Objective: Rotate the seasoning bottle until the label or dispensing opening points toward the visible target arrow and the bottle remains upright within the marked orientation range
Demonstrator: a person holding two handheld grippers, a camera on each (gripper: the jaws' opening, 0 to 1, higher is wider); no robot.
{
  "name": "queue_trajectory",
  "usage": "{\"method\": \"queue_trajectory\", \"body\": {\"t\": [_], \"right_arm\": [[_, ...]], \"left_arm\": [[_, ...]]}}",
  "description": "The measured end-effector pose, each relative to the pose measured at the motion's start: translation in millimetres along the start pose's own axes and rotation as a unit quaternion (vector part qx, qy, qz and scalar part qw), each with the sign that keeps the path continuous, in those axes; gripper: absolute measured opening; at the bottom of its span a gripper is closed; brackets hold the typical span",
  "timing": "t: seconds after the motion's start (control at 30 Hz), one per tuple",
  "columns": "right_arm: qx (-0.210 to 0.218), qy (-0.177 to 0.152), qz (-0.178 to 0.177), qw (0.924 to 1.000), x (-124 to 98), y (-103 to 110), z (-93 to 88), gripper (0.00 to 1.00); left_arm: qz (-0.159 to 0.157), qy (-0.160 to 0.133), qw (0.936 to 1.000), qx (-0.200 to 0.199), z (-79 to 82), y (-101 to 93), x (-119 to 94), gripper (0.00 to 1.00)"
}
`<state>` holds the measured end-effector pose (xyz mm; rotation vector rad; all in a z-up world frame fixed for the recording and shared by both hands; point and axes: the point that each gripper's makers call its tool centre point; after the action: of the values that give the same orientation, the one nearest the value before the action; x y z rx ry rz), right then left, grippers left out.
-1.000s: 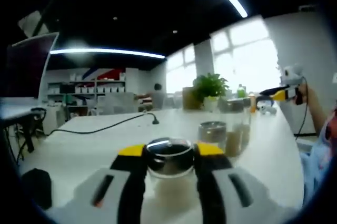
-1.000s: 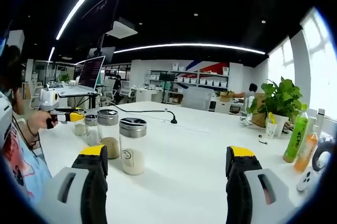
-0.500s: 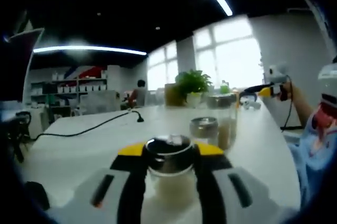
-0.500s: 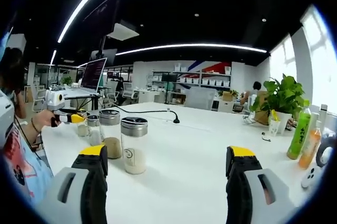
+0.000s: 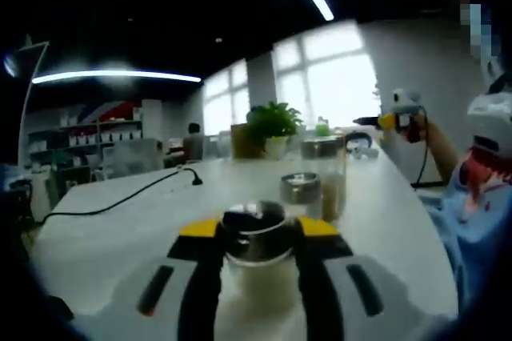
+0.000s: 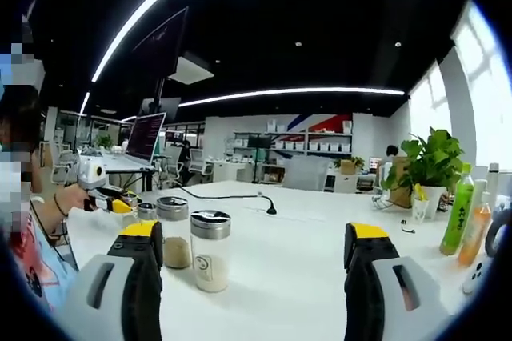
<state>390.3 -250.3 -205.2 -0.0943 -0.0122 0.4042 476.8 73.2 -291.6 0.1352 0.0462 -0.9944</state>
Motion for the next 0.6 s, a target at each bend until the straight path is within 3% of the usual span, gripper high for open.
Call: {"method": "queue_trajectory", "body": {"t": [0.23,0.4,0.5,0.6], "right_arm": [[-0.010,0.017,-0.017,0.9997,-1.1,-15.2,-8.0,0.99],[-0.011,0.035,0.002,0.9993,2.8,-7.1,-17.6,0.99],[-0.006,0.024,0.001,0.9997,-0.2,-5.2,-14.1,0.98],[-0.031,0.029,0.003,0.9991,-3.0,-2.7,-13.1,0.99]], "left_arm": [[-0.034,0.013,0.9993,-0.002,-2.1,-1.4,0.5,0.36],[-0.054,0.016,0.9984,-0.009,-4.1,-3.1,0.7,0.36],[-0.059,0.022,0.9980,-0.011,-4.4,-4.3,0.8,0.37],[-0.058,0.029,0.9979,-0.005,-4.8,-4.8,0.8,0.37]]}}
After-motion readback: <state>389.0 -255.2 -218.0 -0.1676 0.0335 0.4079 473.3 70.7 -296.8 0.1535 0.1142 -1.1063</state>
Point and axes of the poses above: the point that each gripper's makers call its tool centre point, and the gripper's own axes: x roughly forward along the fingers, y roughly to its left, z roughly out of its top, and after that the axes turned 3 degrees about y, right-handed
